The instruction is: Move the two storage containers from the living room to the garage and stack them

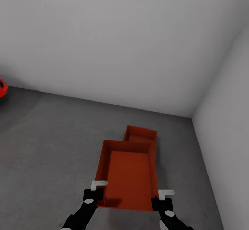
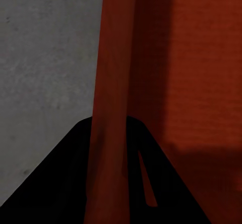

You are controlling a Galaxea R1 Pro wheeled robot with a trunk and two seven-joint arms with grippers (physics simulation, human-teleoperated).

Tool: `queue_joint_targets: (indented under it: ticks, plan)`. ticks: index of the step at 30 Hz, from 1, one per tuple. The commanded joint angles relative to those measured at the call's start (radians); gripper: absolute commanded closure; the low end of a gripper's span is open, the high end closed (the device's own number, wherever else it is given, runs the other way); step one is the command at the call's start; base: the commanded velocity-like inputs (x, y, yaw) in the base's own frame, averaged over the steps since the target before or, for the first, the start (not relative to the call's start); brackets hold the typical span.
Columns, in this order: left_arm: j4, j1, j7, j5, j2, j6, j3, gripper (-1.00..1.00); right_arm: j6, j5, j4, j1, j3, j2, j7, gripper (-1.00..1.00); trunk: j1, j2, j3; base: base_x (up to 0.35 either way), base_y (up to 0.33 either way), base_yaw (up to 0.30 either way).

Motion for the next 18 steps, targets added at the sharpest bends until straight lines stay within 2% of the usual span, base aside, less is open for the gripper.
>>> queue_joint_targets:
  ticks: [1,7,18]
  plan:
    - [0.002,-0.001,-0.035,0.004,0.000,0.004,0.008,1.00,-0.007,0.003,0.088,-0.001,0.011,-0.018,-0.019,1.00,0.000,0.000,-0.001,0.000,0.000,-0.234]
    - [0.002,-0.001,-0.036,0.004,0.000,0.006,0.008,1.00,-0.007,0.003,0.088,-0.001,0.011,-0.018,-0.019,1.00,0.000,0.000,-0.001,0.043,0.035,-0.068]
    - [0.001,-0.001,-0.037,0.005,0.000,0.008,0.008,1.00,-0.007,0.003,0.088,-0.001,0.012,-0.018,-0.019,1.00,0.000,0.000,-0.001,0.243,0.205,-0.003]
